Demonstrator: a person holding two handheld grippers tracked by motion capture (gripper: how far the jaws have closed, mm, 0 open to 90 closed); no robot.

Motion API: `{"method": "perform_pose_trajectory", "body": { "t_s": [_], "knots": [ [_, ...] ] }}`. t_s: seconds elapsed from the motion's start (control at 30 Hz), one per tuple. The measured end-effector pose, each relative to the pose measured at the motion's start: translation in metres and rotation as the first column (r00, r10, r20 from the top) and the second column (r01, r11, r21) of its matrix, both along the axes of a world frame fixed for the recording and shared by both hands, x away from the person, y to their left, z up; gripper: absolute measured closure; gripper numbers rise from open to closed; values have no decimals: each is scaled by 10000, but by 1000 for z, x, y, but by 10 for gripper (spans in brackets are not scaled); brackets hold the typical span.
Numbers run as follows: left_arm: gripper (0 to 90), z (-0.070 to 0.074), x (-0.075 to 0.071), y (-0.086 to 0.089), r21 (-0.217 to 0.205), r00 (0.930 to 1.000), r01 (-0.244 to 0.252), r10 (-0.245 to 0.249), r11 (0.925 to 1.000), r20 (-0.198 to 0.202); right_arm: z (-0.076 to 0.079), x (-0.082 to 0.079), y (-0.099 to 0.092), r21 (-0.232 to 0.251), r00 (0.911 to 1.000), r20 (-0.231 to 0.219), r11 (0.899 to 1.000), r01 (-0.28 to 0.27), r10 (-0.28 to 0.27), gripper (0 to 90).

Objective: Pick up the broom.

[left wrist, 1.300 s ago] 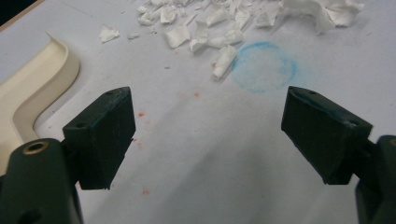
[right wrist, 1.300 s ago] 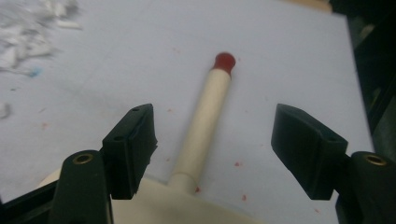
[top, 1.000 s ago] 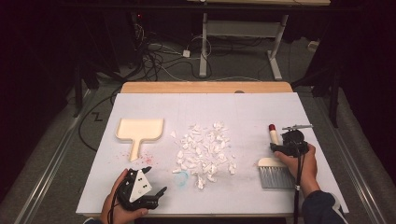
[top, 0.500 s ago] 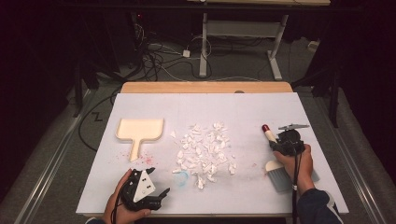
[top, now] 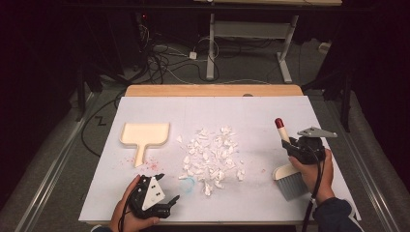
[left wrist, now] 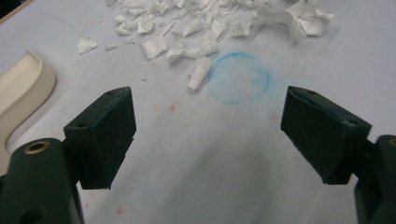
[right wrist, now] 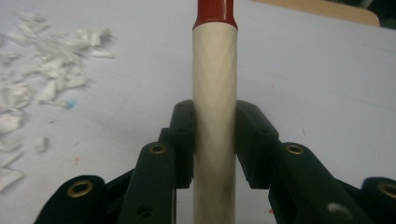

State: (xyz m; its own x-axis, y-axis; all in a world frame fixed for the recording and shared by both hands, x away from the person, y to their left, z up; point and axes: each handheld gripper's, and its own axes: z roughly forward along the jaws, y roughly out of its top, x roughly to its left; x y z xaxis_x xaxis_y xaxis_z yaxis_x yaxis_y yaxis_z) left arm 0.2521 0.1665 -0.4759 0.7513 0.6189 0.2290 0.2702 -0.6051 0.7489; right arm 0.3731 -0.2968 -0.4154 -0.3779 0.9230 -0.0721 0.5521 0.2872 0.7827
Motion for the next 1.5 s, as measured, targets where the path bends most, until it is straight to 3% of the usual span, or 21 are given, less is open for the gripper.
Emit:
{"method": "perform_pose_trajectory", "body": {
  "t_s": [0.1, 0.17, 0.23, 0.4, 0.43, 0.47, 0.5, 0.6, 0.67, 0.7, 0.83, 0.87, 0.93, 0.97, 1.03, 1.17, 1.23, 1.27, 1.33, 1.4, 1.5],
  "knots": [
    [174, 2, 1, -2, -152, 10000, 19, -18, 9999, 65, 8, -10, -1, 162, 9988, 463, 9998, -145, 137, 707],
    [174, 7, 3, -10, -640, 9996, 124, -139, 9979, -241, 14, -18, -2, 306, 9967, 791, 9993, -202, 178, 707],
    [173, 10, 3, -20, -855, 9980, 340, -383, 9958, -494, 19, -27, -1, 407, 9927, 1176, 9987, -301, 252, 707],
    [172, 23, 2, -47, -1404, 9939, 843, -933, 9865, -590, 34, -47, 6, 683, 9801, 1899, 9951, -712, 571, 708],
    [172, 26, 2, -55, -1575, 9922, 1031, -1127, 9821, -531, 36, -50, 8, 671, 9773, 2016, 9946, -797, 647, 708],
    [172, 34, 3, -72, -1834, 9878, 1404, -1503, 9730, -414, 37, -52, 10, 705, 9746, 2127, 9937, -876, 708, 708],
    [172, 34, 3, -72, -1834, 9878, 1404, -1503, 9730, -414, 39, -54, 13, 659, 9739, 2105, 9927, -1009, 850, 708],
    [172, 45, 10, -102, -2167, 9795, 1918, -2007, 9572, -195, 41, -58, 19, 622, 9708, 2243, 9929, -1015, 852, 709],
    [173, 50, 20, -138, -2323, 9668, 2434, -2548, 9417, -202, 41, -60, 25, 588, 9709, 2199, 9921, -1104, 950, 709],
    [173, 50, 20, -138, -2323, 9668, 2434, -2548, 9417, -202, 41, -60, 25, 588, 9709, 2199, 9921, -1104, 950, 709],
    [185, 43, 38, -193, -2479, 9574, 2587, -2819, 9336, -627, 43, -65, 30, 534, 9655, 2314, 9894, -1349, 1192, 708],
    [186, 43, 38, -193, -2479, 9574, 2587, -2819, 9336, -627, 43, -67, 32, 488, 9657, 2270, 9889, -1405, 1260, 708],
    [192, 40, 44, -205, -2873, 9533, 2498, -2868, 9247, -943, 44, -68, 34, 514, 9642, 2290, 9875, -1493, 1338, 708],
    [206, 37, 47, -215, -2806, 9543, 2417, -2799, 9289, -1046, 45, -72, 37, 496, 9625, 2321, 9865, -1558, 1403, 708],
    [226, 37, 49, -220, -2947, 9578, 2290, -2688, 9278, -1019, 46, -76, 40, 504, 9580, 2445, 9847, -1668, 1497, 708],
    [304, 35, 51, -226, -3054, 9580, 2223, -2656, 9259, -1079, 48, -81, 44, 560, 9546, 2508, 9821, -1799, 1606, 708],
    [393, 34, 52, -226, -3228, 9552, 2273, -2749, 9188, -1100, 51, -86, 50, 545, 9487, 2624, 9789, -1970, 1763, 708],
    [414, 34, 52, -226, -3228, 9552, 2273, -2749, 9188, -1100, 51, -86, 50, 545, 9487, 2624, 9789, -1970, 1763, 708],
    [503, 36, 52, -222, -3392, 9490, 2496, -2987, 9070, -1004, 55, -92, 54, 635, 9418, 2772, 9744, -2157, 1904, 708],
    [591, 38, 50, -218, -3351, 9484, 2588, -3041, 9059, -896, 58, -95, 58, 622, 9373, 2885, 9731, -2219, 1953, 707],
    [605, 43, 48, -210, -3260, 9494, 2660, -3051, 9072, -743, 62, -98, 59, 753, 9291, 3016, 9661, -2468, 2139, 706]
  ]
}}
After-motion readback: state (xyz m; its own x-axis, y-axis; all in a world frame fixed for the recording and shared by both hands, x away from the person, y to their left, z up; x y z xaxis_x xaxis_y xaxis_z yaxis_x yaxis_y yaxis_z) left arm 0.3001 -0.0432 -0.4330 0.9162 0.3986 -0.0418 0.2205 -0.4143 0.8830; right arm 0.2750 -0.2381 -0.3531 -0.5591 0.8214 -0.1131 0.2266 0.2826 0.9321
